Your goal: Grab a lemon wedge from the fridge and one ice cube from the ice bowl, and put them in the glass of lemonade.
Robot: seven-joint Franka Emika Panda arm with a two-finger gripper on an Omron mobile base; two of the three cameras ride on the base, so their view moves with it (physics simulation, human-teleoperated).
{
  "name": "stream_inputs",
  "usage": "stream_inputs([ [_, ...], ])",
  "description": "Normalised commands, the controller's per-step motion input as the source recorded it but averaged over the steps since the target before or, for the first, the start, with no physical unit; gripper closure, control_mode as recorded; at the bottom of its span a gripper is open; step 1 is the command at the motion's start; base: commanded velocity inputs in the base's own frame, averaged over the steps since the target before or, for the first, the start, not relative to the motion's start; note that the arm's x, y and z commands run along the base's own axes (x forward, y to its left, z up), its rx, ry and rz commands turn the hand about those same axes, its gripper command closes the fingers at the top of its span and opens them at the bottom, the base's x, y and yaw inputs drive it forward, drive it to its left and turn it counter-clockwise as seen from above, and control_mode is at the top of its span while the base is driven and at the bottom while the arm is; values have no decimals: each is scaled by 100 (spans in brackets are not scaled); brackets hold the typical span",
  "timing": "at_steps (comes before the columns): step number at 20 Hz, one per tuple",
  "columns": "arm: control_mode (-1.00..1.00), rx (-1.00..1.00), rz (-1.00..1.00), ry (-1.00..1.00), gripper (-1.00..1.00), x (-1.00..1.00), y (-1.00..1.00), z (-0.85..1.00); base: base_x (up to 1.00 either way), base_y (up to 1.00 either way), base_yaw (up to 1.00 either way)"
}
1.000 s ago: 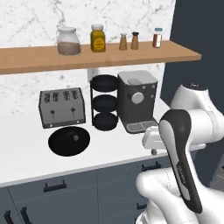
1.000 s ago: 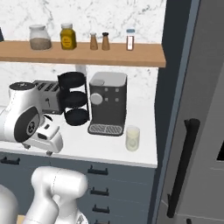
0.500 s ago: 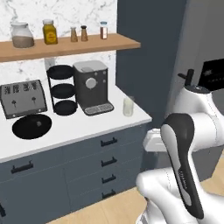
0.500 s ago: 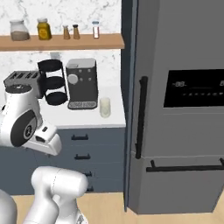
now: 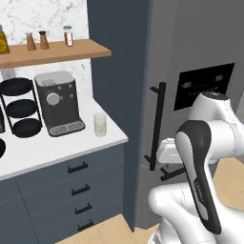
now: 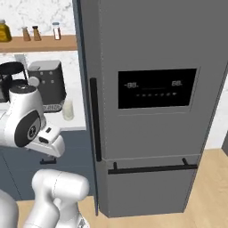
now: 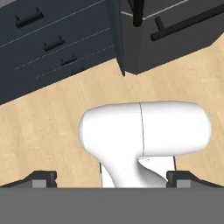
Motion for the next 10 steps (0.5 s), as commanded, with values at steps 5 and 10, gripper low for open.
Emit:
stream_inputs([
  [5,100,0,0,0,-100,0,0,0,4,0,-33],
  [10,100,0,0,0,-100,0,0,0,4,35,-53],
])
